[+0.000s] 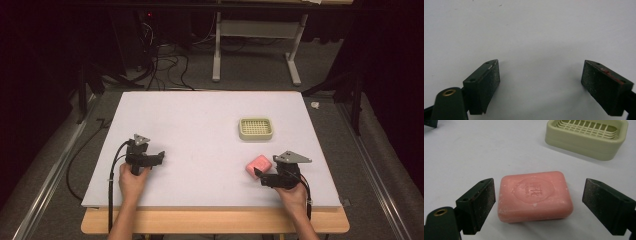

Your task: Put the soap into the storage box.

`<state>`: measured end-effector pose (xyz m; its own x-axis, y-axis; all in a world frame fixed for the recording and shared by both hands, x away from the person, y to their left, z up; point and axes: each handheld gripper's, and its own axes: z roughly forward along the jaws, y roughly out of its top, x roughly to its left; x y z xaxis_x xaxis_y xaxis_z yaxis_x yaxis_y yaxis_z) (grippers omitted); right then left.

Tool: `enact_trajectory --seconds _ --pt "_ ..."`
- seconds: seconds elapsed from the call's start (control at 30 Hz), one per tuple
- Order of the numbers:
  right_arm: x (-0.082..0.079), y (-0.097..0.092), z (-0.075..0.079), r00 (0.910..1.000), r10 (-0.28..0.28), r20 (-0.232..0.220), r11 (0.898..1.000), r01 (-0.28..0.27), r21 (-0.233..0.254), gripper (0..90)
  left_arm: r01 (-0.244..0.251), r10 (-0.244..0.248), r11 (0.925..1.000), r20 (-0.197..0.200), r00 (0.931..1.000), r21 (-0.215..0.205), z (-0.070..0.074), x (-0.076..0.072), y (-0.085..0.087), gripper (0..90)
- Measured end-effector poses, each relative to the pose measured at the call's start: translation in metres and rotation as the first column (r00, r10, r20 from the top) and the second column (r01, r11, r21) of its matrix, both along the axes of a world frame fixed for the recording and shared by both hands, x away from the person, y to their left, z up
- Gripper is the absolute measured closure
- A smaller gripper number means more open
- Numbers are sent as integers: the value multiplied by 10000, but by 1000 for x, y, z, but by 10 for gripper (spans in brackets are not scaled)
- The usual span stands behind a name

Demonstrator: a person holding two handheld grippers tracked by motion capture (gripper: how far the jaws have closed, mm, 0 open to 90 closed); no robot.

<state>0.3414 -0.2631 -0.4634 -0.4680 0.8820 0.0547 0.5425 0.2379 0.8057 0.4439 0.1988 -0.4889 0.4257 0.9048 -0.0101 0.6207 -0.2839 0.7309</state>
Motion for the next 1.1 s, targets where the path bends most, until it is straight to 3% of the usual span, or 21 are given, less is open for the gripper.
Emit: enact_trajectory --seconds 0.7,1.1 --pt "6 14 -6 9997 127 -186 9973 -140 -727 118 -4 4 10000 1 10000 -2 0 0 0 158" --pt "12 19 -14 9982 78 -600 9930 -148 -1169 120 -3 3 10000 2 10000 0 0 0 0 158"
